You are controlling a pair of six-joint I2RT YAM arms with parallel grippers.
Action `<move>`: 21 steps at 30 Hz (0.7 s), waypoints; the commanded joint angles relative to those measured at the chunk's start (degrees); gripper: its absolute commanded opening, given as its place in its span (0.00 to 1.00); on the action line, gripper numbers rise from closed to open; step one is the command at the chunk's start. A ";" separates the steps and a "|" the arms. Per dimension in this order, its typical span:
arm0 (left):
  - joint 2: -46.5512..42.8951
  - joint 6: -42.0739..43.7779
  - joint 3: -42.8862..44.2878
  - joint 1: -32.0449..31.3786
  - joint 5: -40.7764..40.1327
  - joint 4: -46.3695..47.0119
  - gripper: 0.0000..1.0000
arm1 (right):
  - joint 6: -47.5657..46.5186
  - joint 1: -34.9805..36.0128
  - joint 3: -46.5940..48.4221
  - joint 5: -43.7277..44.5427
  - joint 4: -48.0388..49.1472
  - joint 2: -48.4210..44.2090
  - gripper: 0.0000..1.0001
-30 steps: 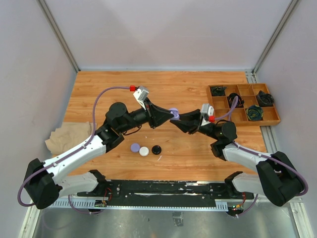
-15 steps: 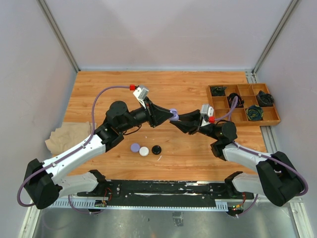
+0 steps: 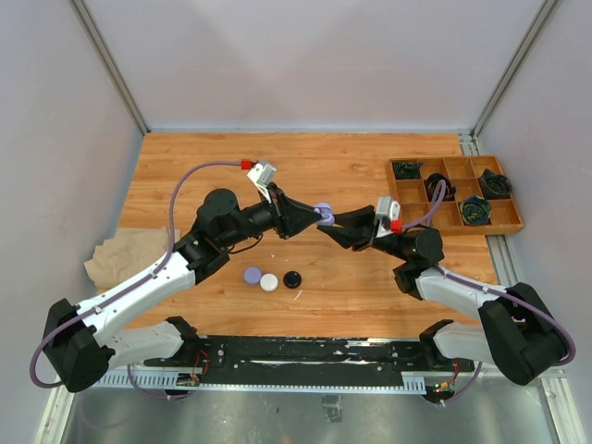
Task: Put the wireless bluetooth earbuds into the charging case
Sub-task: Place the earbud in the charging case.
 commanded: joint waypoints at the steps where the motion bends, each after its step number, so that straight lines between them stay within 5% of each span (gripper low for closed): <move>1: -1.27 0.04 0.52 0.05 -0.41 -2.06 0.14 | -1.09 0.02 0.91 -1.95 6.43 -1.60 0.01; 21: -0.96 7.65 9.88 0.05 1.87 -17.72 0.05 | -1.92 0.00 0.46 -2.78 6.43 -1.92 0.01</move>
